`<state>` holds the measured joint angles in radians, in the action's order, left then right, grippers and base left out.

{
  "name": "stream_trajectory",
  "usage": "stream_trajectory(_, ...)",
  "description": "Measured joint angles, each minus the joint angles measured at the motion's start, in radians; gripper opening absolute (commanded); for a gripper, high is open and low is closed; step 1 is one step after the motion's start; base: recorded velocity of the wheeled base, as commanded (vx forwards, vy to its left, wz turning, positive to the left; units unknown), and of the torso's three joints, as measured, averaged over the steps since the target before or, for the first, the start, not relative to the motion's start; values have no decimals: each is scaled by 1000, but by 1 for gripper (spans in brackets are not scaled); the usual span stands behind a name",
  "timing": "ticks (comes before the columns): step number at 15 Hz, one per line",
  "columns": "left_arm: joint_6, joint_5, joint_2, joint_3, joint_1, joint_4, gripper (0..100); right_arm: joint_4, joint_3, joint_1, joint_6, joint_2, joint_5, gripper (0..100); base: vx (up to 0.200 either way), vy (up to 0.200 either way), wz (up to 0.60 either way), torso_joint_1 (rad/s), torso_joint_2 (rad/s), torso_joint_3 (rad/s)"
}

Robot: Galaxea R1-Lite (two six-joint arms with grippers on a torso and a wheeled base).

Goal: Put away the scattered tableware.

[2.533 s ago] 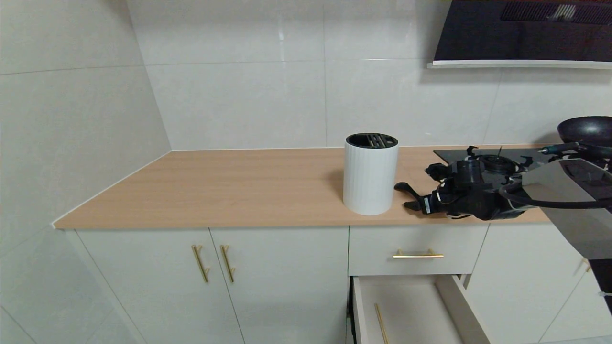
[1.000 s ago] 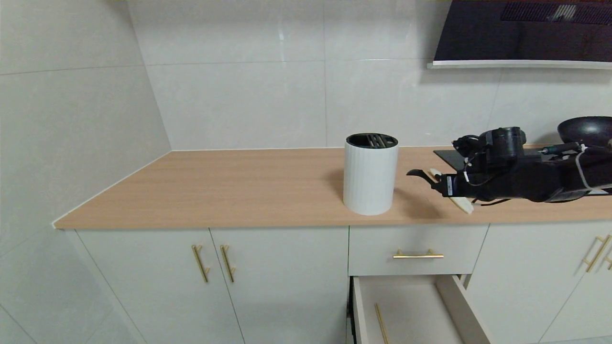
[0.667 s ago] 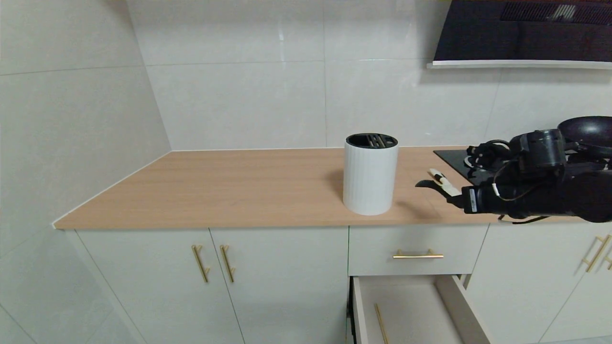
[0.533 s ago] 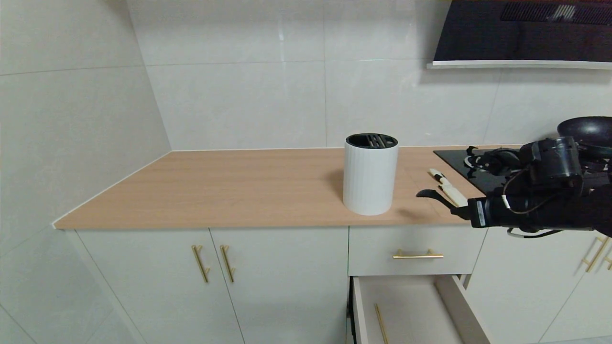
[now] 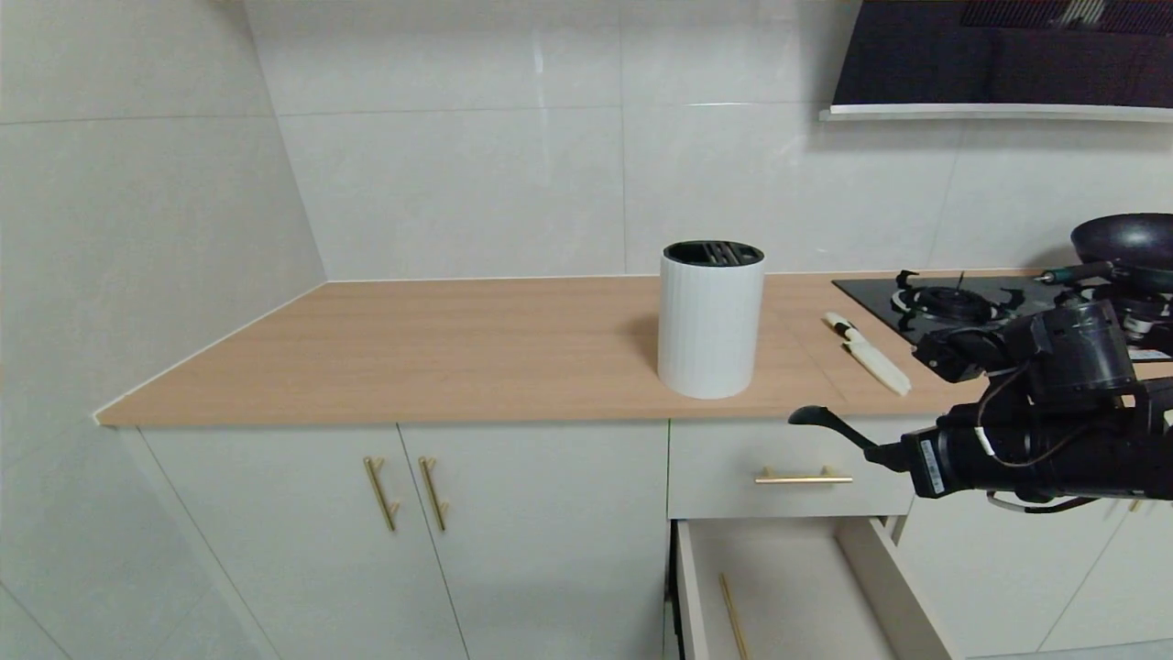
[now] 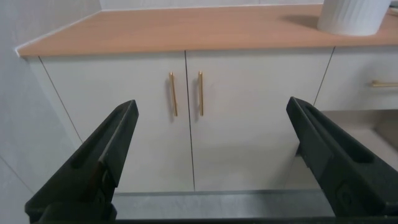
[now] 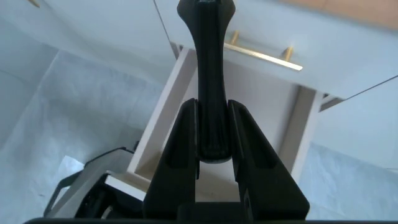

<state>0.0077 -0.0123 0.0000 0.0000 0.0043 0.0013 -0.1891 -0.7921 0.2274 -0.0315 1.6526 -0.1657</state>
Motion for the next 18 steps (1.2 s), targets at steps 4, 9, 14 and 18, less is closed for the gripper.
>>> stream_trajectory(4,0,0,0,0,0,0,100,1,12,1,-5,-4,0,0,0,0,0,-205,493,277)
stream_trajectory(9,0,0,0,0,0,-1,100,1,15,1,-7,8,1,0,0,0,0,-187,473,286)
stream_trajectory(14,0,0,0,0,0,-1,100,0,20,1,-33,31,1,0,0,0,0,-160,462,296)
stream_trajectory(18,0,0,0,0,0,0,100,-1,21,1,-33,46,1,0,0,0,0,-120,427,303)
